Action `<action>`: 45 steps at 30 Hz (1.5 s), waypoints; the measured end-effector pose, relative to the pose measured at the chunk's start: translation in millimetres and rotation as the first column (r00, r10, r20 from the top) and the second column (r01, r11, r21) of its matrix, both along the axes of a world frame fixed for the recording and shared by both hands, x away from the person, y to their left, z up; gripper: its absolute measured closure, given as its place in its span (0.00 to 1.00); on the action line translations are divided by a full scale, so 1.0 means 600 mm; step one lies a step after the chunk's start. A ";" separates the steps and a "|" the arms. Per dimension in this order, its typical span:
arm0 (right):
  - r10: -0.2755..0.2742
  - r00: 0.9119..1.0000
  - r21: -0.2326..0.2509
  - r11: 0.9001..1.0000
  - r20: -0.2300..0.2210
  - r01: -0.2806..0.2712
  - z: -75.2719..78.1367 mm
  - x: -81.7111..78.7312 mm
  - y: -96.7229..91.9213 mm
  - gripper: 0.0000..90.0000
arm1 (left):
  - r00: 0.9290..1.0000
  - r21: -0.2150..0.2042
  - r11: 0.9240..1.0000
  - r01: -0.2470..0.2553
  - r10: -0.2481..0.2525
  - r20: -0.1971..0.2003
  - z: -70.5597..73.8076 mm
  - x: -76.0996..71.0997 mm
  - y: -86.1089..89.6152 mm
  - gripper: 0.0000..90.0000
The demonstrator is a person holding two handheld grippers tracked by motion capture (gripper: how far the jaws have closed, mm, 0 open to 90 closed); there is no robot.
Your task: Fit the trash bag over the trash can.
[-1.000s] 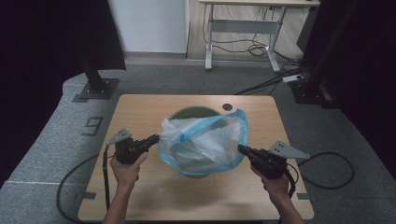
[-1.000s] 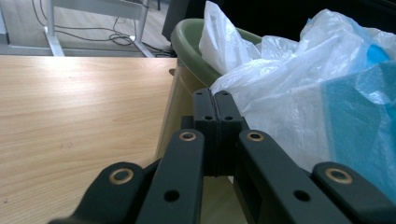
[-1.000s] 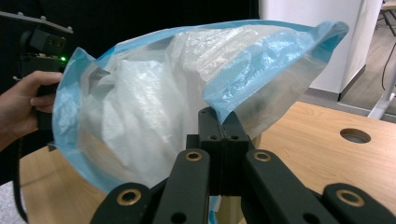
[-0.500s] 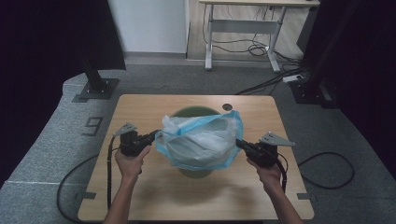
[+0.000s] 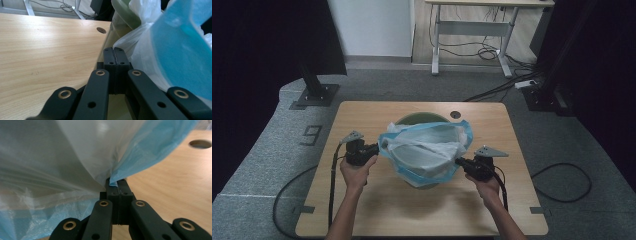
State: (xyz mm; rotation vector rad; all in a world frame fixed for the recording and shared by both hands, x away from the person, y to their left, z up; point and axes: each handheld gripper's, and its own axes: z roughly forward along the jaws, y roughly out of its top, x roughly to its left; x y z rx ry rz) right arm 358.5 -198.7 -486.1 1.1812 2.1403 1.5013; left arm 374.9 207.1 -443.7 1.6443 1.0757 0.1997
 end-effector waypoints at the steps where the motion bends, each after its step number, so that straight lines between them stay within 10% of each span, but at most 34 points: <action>1: 0.009 1.000 -0.004 1.000 -0.008 -0.009 -0.004 -0.001 0.004 0.99 | 1.000 0.001 1.000 0.002 -0.002 -0.002 -0.001 0.000 0.000 1.00; 6: 0.019 1.000 -0.006 1.000 -0.011 -0.019 -0.009 -0.010 0.006 0.98 | 1.000 0.006 1.000 0.003 -0.003 -0.008 -0.004 -0.002 0.003 1.00; 10: -0.057 0.998 -0.017 0.998 0.034 0.058 0.009 -0.034 -0.014 0.70 | 1.000 0.009 1.000 0.002 -0.002 -0.006 -0.003 -0.005 0.012 1.00; 21: -0.176 0.973 0.050 0.984 0.149 0.170 0.078 -0.068 -0.104 0.56 | 1.000 0.006 1.000 -0.006 0.006 -0.009 -0.001 -0.006 0.013 1.00; 34: -0.092 0.964 0.035 0.996 0.248 0.086 0.137 0.030 -0.083 0.53 | 1.000 0.007 1.000 -0.007 0.007 -0.002 0.004 -0.006 0.015 1.00; 45: -0.060 0.986 0.094 0.995 0.155 0.045 0.114 0.100 -0.064 0.68 | 1.000 0.003 1.000 0.000 0.000 0.013 0.009 -0.007 0.017 1.00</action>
